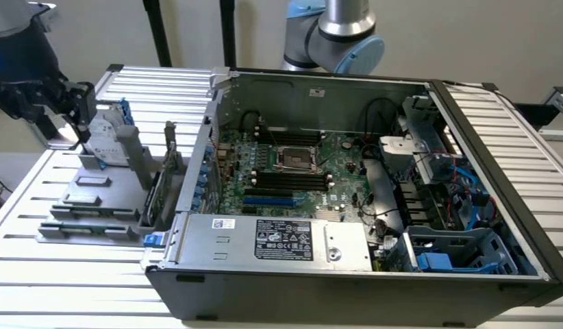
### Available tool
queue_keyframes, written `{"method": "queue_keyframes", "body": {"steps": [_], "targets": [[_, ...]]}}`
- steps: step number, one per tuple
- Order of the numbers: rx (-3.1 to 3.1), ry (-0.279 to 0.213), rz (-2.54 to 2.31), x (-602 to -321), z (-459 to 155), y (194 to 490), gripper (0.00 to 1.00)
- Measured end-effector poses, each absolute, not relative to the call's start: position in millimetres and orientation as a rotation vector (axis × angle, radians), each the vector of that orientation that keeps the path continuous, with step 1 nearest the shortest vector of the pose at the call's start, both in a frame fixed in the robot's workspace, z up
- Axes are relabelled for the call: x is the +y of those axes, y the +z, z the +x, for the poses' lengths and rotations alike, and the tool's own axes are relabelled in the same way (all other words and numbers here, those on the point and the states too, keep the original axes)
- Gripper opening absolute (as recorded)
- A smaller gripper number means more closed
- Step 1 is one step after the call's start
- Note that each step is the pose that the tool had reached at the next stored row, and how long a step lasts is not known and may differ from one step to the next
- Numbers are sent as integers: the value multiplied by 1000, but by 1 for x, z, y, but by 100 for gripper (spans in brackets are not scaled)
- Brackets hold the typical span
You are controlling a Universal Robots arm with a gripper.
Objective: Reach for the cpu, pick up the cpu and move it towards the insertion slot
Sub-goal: 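Pick up the cpu and move it towards the insertion slot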
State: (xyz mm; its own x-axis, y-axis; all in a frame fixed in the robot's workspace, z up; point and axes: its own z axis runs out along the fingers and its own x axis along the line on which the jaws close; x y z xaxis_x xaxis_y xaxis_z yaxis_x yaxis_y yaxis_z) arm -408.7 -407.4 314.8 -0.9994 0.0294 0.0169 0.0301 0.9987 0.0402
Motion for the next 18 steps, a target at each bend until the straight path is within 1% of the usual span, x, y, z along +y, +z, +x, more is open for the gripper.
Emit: {"method": "queue_keyframes", "body": {"steps": [10, 18], "targets": [[-3122, -86, -35, -408, -370, 355, 55], [-3121, -97, -35, -408, -333, 368, 55]]}}
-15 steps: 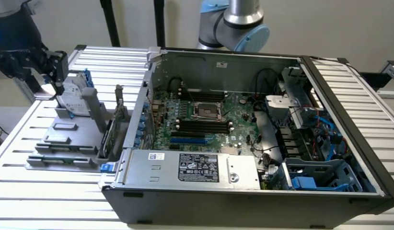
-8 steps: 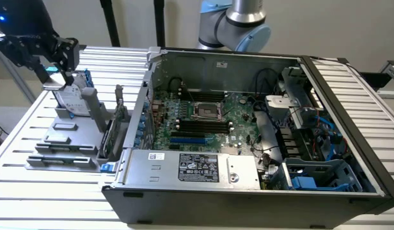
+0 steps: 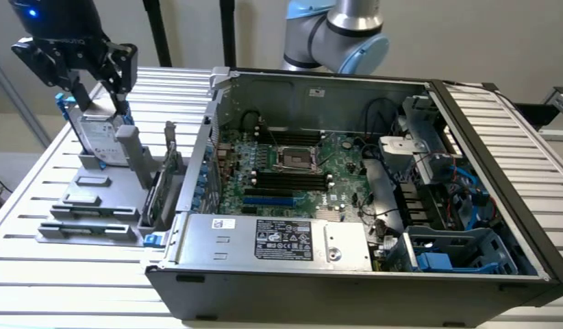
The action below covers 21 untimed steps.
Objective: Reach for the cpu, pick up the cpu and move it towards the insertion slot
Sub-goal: 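Pick up the cpu and move it towards the insertion slot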
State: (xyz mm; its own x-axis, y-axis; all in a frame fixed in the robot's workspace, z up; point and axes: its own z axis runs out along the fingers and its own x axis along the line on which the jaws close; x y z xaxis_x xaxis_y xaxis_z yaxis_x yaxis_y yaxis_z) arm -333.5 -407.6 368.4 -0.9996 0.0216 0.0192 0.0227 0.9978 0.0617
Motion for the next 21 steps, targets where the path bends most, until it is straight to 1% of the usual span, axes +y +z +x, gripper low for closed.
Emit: {"method": "queue_keyframes", "body": {"steps": [21], "targets": [[-3117, -146, -34, -408, -238, 378, 55]]}}
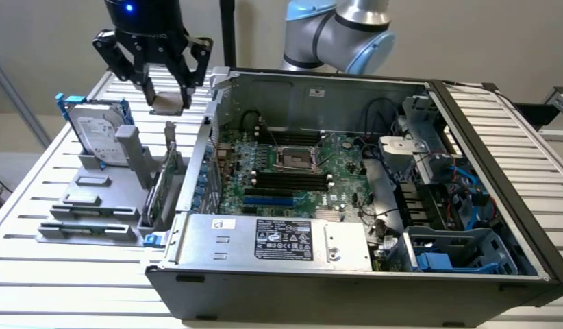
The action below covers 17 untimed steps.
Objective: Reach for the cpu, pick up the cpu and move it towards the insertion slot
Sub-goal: 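Pick up the cpu and move it towards the insertion slot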
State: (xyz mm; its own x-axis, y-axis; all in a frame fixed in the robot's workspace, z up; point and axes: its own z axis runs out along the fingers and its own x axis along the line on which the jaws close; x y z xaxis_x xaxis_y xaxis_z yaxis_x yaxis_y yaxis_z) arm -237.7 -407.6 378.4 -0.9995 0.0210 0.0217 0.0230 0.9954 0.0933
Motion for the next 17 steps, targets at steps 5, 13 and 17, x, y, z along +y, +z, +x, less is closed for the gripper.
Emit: {"method": "queue_keyframes", "body": {"steps": [5, 13, 17], "targets": [[-3117, -151, -34, -408, -215, 379, 55], [-3116, -153, -34, -408, -179, 379, 55], [-3116, -153, -34, -407, -161, 378, 55]]}}
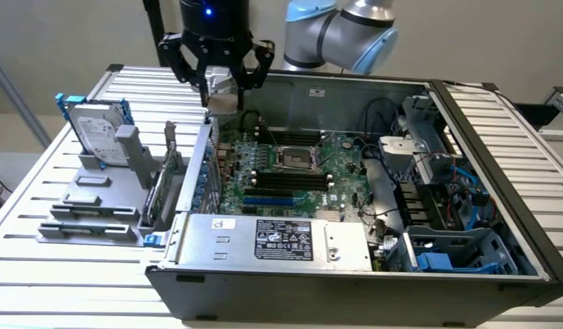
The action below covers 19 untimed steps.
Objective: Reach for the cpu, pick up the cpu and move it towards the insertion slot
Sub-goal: 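Pick up the cpu and move it towards the insertion slot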
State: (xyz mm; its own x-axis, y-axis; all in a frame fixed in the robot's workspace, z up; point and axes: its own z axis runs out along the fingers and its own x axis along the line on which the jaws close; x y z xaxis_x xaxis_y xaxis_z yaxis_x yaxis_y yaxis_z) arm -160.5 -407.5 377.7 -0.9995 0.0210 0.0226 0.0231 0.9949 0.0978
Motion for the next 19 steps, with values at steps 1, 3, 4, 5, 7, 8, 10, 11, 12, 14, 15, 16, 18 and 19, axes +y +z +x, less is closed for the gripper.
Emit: {"method": "queue_keyframes", "body": {"steps": [1, 3, 4, 5, 7, 8, 10, 11, 12, 14, 15, 16, 18, 19], "targets": [[-3116, -153, -34, -407, -156, 377, 55], [-3116, -153, -34, -407, -147, 374, 55], [-3116, -153, -34, -406, -142, 373, 55], [-3116, -153, -34, -406, -138, 371, 55], [-3116, -153, -34, -405, -129, 368, 55], [-3116, -153, -34, -404, -124, 366, 55], [-3115, -153, -34, -402, -115, 363, 55], [-3116, -153, -34, -400, -110, 361, 55], [-3116, -153, -34, -399, -106, 359, 55], [-3116, -153, -34, -395, -97, 356, 55], [-3116, -153, -34, -393, -92, 355, 55], [-3116, -153, -34, -391, -88, 354, 55], [-3116, -153, -34, -387, -80, 353, 55], [-3116, -153, -34, -384, -77, 353, 55]]}}
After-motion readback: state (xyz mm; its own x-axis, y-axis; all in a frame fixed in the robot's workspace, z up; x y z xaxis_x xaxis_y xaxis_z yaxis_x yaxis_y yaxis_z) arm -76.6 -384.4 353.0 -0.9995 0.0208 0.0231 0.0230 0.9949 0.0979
